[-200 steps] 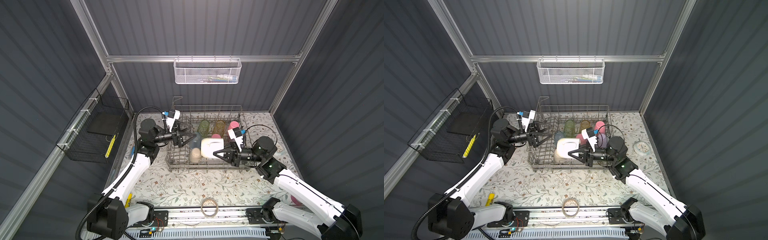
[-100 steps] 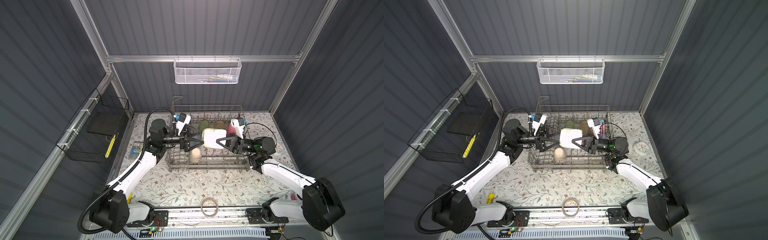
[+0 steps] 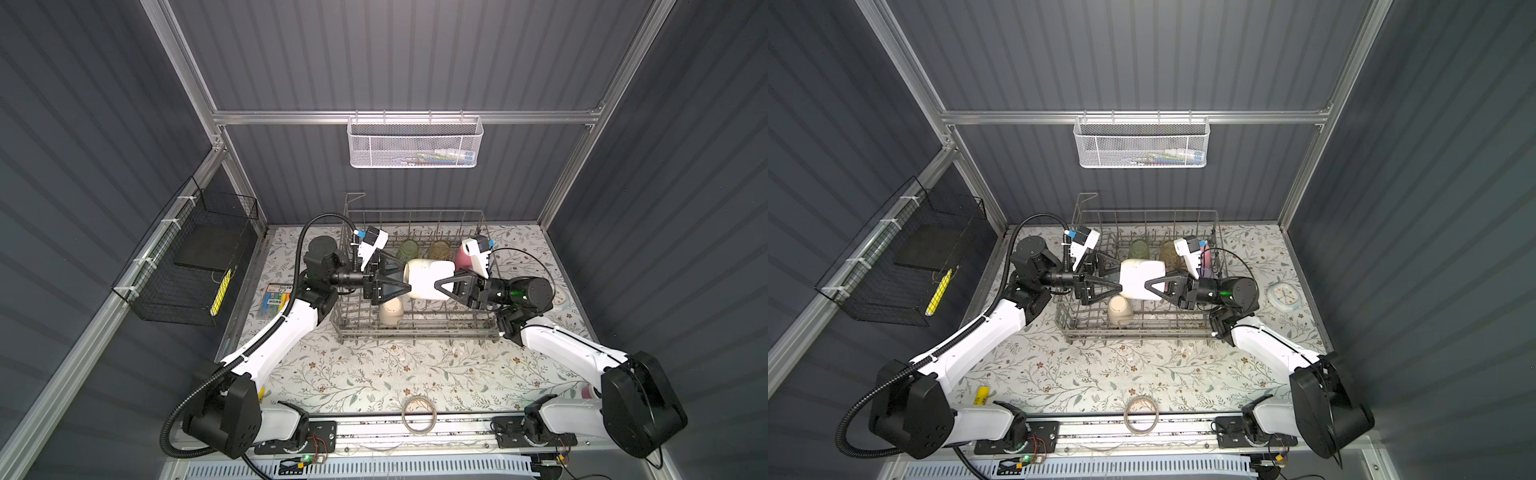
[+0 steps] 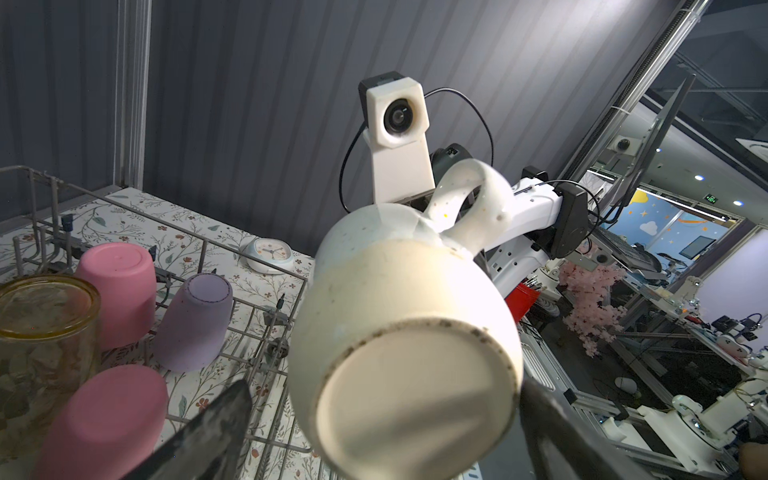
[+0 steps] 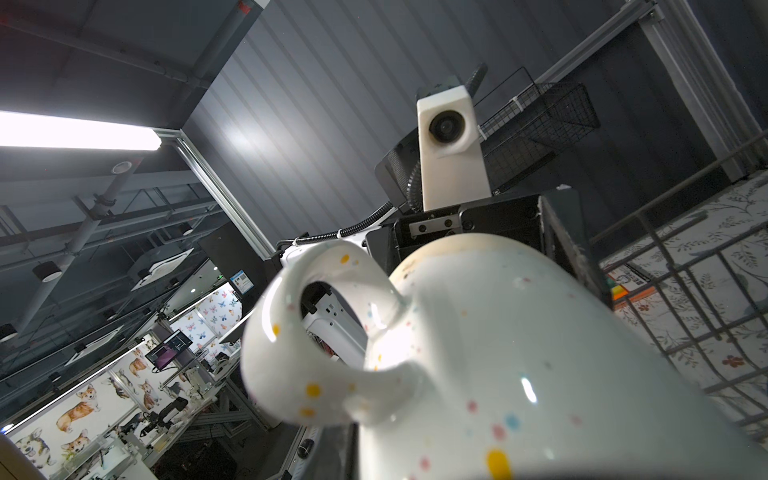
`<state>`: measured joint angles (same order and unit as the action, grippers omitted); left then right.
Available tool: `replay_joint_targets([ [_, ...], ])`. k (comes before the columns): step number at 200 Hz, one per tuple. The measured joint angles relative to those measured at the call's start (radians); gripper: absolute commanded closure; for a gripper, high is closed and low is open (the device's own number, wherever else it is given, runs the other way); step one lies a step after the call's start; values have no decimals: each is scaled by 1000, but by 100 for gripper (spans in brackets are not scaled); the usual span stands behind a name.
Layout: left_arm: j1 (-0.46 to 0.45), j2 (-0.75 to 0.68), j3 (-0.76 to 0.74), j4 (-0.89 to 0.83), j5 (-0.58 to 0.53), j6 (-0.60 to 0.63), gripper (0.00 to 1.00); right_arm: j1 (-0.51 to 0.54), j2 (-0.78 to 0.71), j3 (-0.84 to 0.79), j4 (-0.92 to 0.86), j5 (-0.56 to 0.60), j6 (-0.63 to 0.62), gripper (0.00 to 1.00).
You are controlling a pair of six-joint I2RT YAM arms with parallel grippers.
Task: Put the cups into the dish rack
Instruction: 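Lift the speckled mug with the right gripper toward the left gripper, then grasp the speckled mug's base with the left gripper while the right gripper holds it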
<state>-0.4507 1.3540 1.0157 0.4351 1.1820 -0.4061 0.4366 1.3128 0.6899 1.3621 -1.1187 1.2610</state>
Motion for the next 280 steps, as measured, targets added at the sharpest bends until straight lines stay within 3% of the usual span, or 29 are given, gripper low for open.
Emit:
replay_joint_targets([
  [141, -84, 67, 77, -180, -19, 120, 0, 23, 52, 0, 15, -19, 14, 100],
  [220, -92, 69, 83, -211, -61, 145, 10, 17, 56, 0, 13, -14, 14, 100],
  [255, -92, 69, 83, -204, -63, 141, 2, 16, 56, 0, 14, -11, 13, 100],
  [280, -102, 72, 83, -198, -55, 142, 1, 22, 57, 0, 17, -17, 14, 100],
])
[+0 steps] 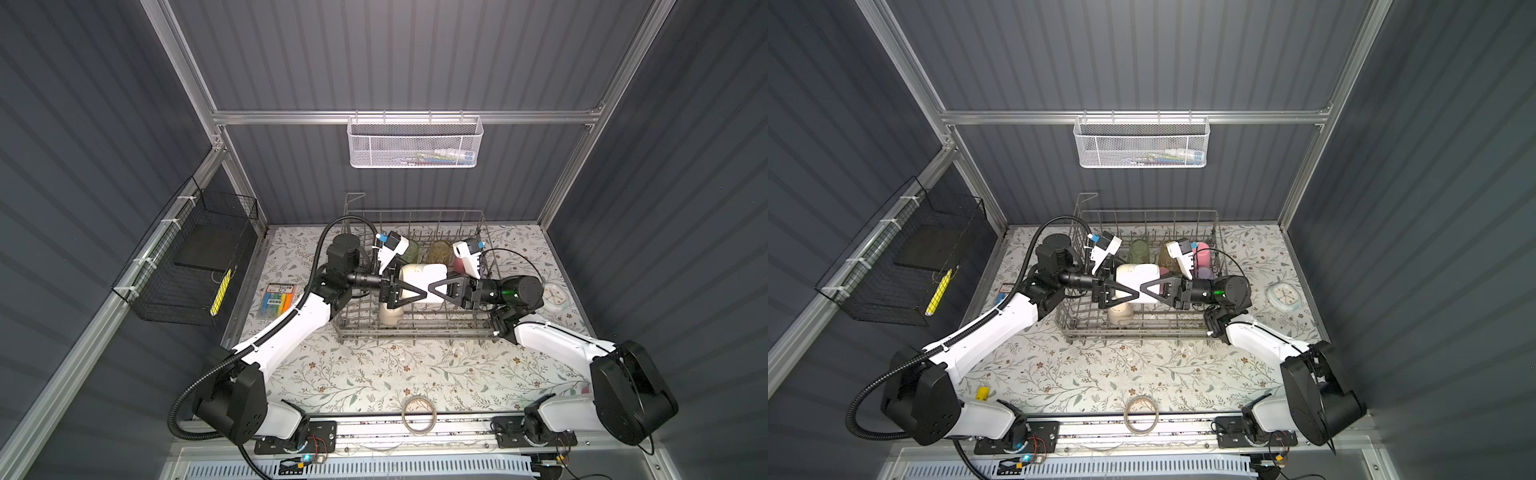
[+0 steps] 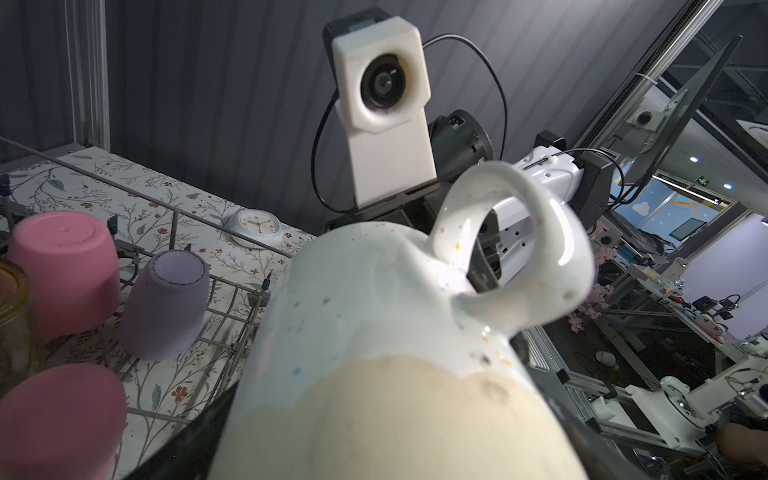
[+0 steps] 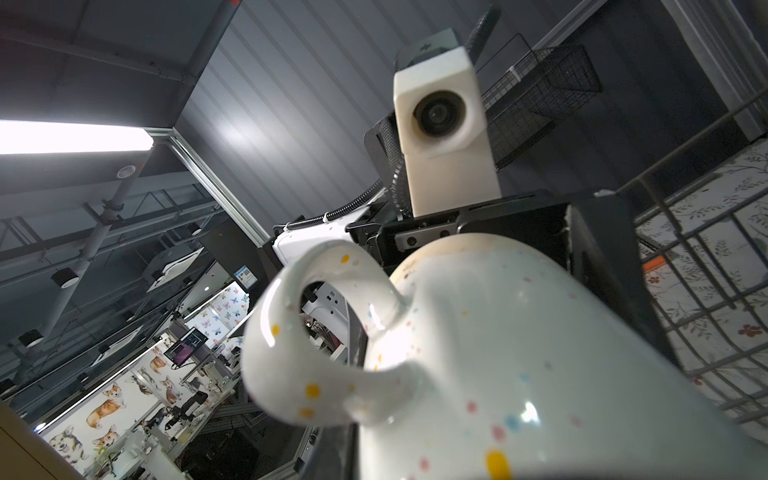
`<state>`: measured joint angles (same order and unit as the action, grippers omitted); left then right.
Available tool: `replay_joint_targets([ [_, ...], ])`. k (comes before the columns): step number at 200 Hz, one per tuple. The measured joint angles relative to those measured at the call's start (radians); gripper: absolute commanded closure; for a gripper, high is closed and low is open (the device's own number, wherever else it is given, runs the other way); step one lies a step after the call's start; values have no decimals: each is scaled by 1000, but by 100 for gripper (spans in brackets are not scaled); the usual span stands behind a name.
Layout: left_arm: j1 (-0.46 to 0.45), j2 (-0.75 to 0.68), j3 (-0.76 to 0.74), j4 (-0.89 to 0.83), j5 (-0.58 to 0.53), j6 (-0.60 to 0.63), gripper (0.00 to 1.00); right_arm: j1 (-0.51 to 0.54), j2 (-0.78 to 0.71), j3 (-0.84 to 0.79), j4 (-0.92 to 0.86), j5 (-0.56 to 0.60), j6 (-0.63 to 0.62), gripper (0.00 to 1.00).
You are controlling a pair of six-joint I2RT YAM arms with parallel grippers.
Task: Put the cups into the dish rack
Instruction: 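Grasp the speckled mug's base with the left gripper while the right gripper holds it, then open and withdraw the right gripper while the left gripper holds the speckled mug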
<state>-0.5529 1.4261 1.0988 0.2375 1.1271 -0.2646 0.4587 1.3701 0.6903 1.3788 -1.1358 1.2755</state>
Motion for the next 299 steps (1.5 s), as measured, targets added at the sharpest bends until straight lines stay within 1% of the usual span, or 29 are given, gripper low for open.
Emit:
replay_joint_targets([
  [19, -3, 2, 0, 4, 1, 0, 2, 0, 0, 0, 4, -4, 0, 100],
  [38, -3, 4, 0, 8, -5, 0, 9, 0, 0, 0, 4, -3, -1, 100],
  [50, -2, 4, 0, 10, -18, 0, 16, -3, 2, 0, 2, 5, -1, 100],
  [66, -1, 5, 0, 10, -26, -2, 31, -5, 5, 0, 1, 8, -3, 100],
  [86, -1, 5, 0, 10, -27, -2, 46, -6, 5, 0, 2, 7, -2, 100],
  [106, -1, 5, 0, 10, -29, -1, 58, -7, 5, 0, 2, 6, 0, 100],
  [140, -3, 5, 0, 10, -39, -1, 63, -16, 5, 0, 2, 1, 2, 89],
  [164, -8, 3, 0, 10, -50, -1, 68, -28, -6, -10, 3, -5, 11, 83],
  [211, -17, 3, 0, 25, -37, -2, 71, -67, -59, -30, 16, -25, 35, 71],
  [239, -17, 3, 0, 38, -37, -10, 73, -87, -83, -45, 28, -25, 44, 67],
  [273, -17, 3, -2, 48, -38, -28, 77, -119, -118, -72, 39, -25, 51, 66],
  [299, -17, 3, -2, 58, -39, -39, 77, -158, -155, -95, 40, -28, 53, 65],
])
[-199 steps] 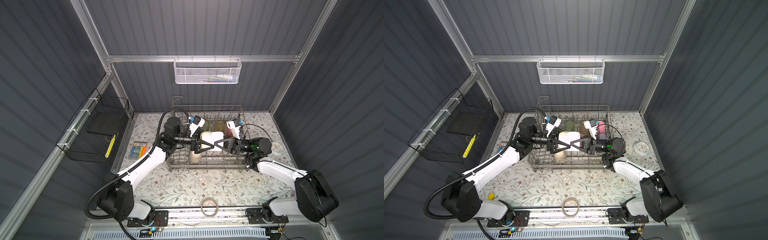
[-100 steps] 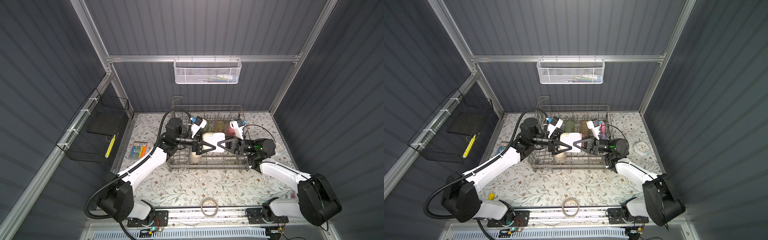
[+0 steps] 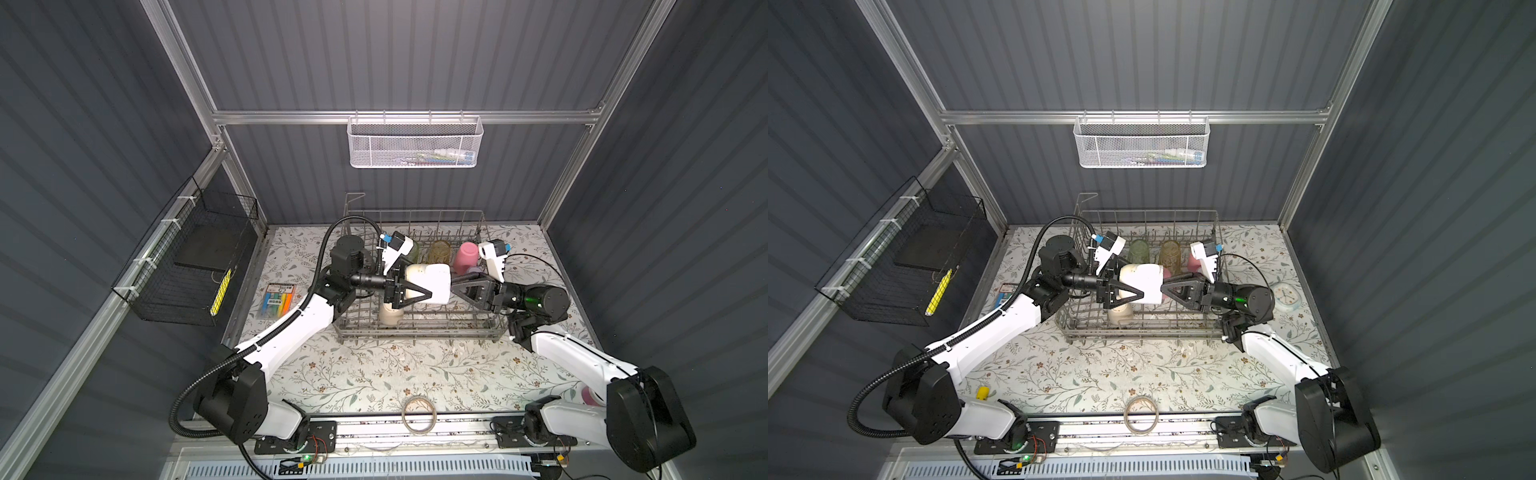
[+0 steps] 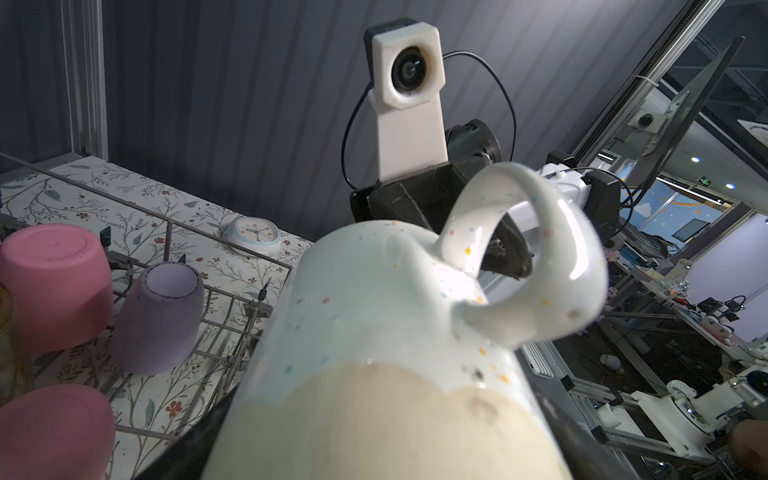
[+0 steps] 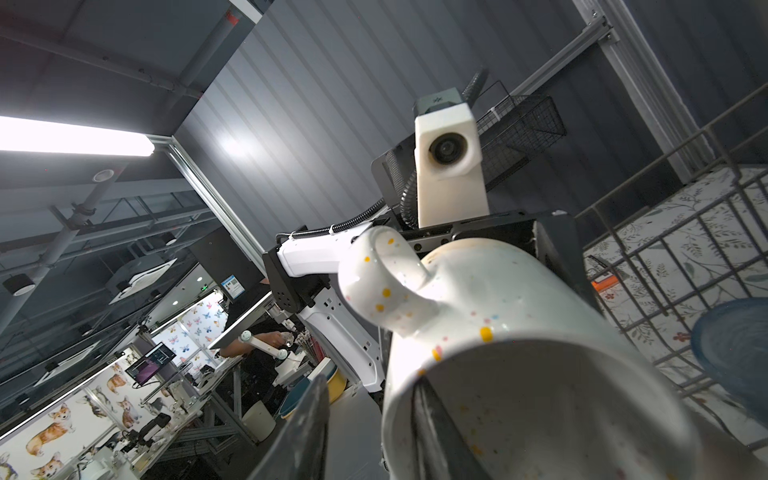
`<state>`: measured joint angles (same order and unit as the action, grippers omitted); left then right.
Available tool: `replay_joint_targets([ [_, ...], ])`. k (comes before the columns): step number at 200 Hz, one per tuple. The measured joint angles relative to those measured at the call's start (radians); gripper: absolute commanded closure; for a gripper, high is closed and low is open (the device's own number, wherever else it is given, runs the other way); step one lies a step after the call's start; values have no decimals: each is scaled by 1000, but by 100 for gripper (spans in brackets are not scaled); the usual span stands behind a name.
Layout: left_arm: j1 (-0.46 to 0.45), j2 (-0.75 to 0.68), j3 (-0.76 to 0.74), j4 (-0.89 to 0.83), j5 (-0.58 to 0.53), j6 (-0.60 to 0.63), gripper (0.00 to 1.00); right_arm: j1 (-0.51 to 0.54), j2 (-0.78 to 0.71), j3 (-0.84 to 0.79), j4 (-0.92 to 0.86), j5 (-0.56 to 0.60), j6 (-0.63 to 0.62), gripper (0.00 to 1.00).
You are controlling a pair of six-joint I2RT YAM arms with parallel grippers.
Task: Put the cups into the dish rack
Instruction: 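Open and withdraw the right gripper while the left gripper holds the speckled mug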
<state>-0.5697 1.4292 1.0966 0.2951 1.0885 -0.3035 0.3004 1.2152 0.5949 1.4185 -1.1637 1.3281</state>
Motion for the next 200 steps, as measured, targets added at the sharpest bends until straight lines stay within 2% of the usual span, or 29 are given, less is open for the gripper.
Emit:
replay_joint_targets([
  [34, 0, 0, 0, 5, -1, -5, 78, -65, -71, -34, -37, -8, -7, 64],
  [63, 0, 0, 0, -23, -15, 7, 78, -132, -170, -48, -173, -20, -61, 64],
  [80, 0, 0, 2, -71, -33, 31, 78, -179, -254, -46, -346, -21, -154, 64],
  [96, 0, 0, 16, -137, -53, 58, 78, -210, -348, -23, -598, -4, -293, 64],
  [112, 0, 0, 44, -208, -79, 90, 78, -222, -437, 50, -917, 64, -495, 64],
  [132, 0, 5, 87, -280, -112, 126, 78, -226, -506, 139, -1197, 167, -673, 64],
  [162, 0, 38, 162, -381, -156, 175, 78, -229, -557, 171, -1412, 287, -811, 64],
  [200, 0, 102, 242, -526, -225, 241, 78, -233, -559, 163, -1542, 395, -875, 64],
])
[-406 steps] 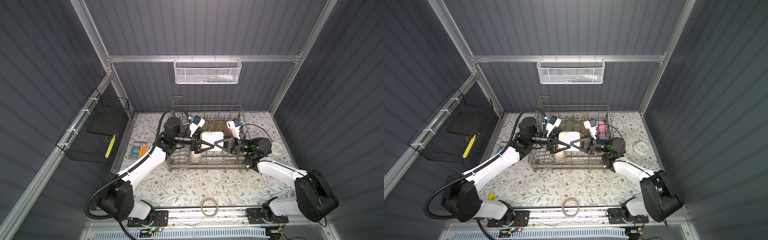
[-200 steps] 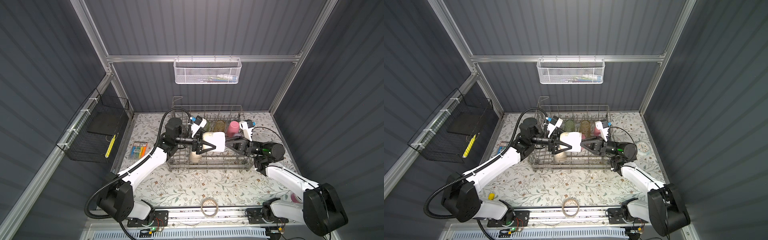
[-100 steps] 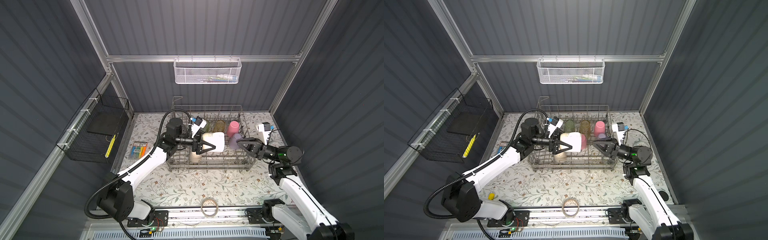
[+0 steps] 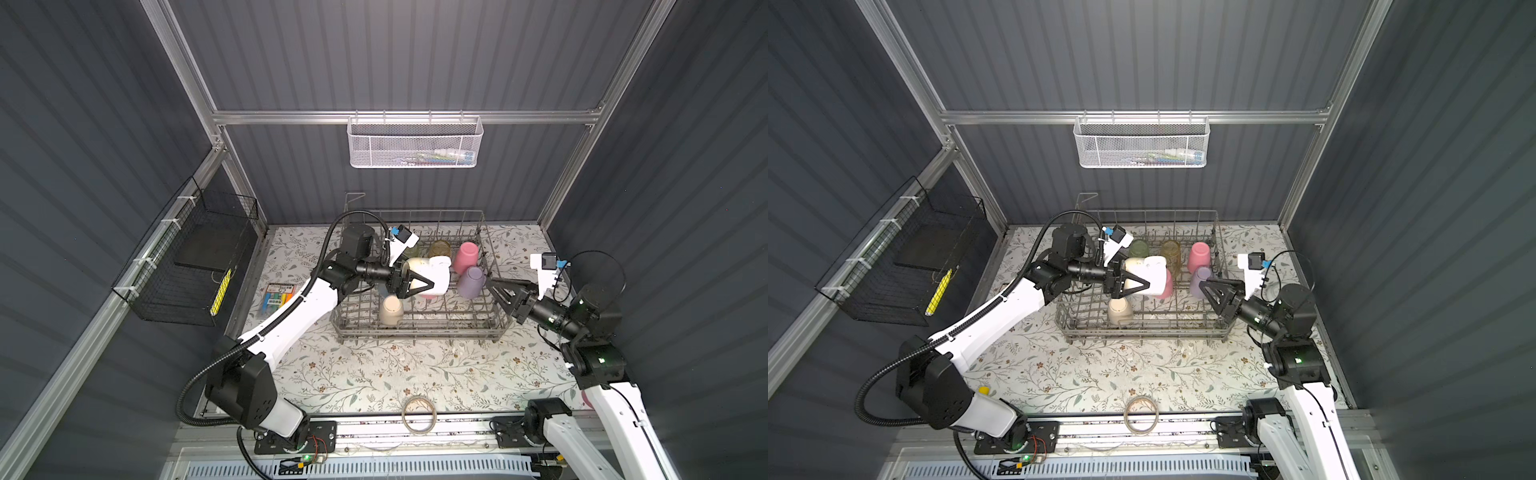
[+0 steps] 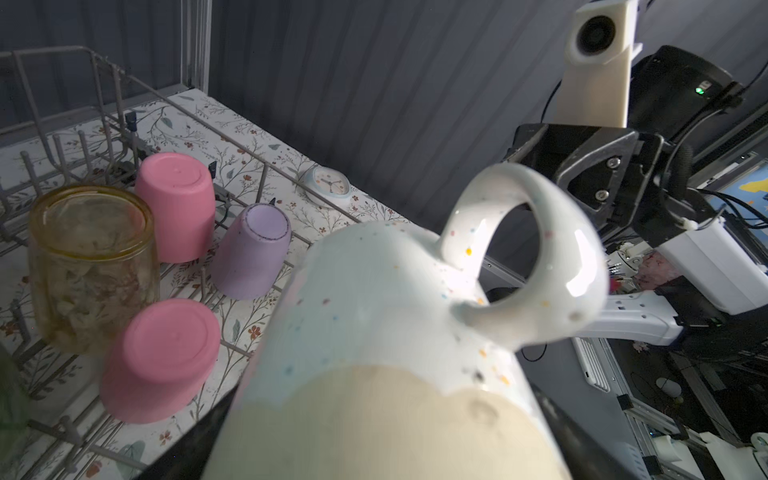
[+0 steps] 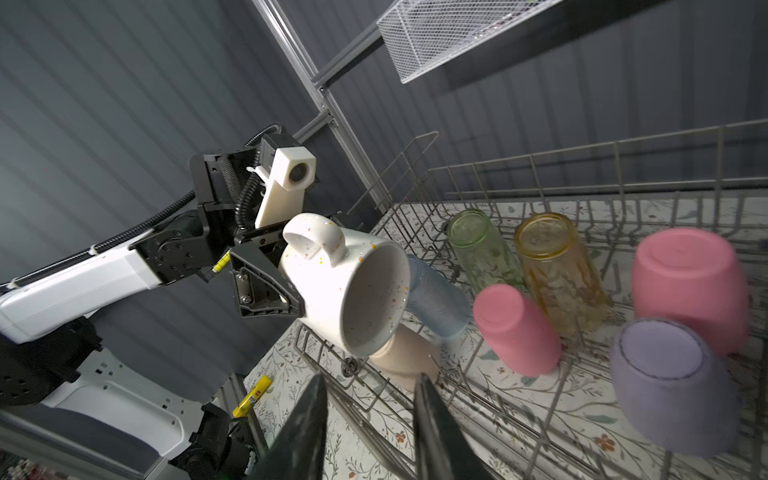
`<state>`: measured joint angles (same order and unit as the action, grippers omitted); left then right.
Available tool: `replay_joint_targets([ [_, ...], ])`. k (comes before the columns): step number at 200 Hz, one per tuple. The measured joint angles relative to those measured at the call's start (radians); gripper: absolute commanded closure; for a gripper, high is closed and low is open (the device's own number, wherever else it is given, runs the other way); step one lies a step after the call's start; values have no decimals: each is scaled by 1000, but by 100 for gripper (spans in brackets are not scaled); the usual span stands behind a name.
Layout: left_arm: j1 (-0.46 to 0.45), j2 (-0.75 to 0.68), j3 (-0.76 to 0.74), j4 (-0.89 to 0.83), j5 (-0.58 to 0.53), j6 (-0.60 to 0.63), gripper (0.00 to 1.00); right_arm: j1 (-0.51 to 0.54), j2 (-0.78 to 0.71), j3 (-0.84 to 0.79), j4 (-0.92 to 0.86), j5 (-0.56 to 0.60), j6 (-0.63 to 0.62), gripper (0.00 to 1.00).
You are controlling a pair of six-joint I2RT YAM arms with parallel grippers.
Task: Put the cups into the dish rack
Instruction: 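Open and withdraw the right gripper while the left gripper holds the speckled mug, then lower the speckled mug upside down into the rack beside the cream mug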
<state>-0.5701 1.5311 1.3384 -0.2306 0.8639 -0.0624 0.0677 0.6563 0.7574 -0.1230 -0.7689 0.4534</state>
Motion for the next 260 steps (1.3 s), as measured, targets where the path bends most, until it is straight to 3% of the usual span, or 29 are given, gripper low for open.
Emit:
replay_joint_targets([
  [57, -34, 87, 161, -229, -144, 107, 79, -13, -1, -17, -60, 80, -37, 64],
  [95, -103, 174, 298, -386, -269, 192, 79, -23, 0, -30, -74, 90, -50, 64],
  [152, -160, 257, 383, -573, -425, 265, 79, -33, 8, -47, -72, 92, -51, 64],
  [260, -225, 412, 554, -756, -623, 333, 81, -42, 8, -56, -65, 84, -50, 64],
])
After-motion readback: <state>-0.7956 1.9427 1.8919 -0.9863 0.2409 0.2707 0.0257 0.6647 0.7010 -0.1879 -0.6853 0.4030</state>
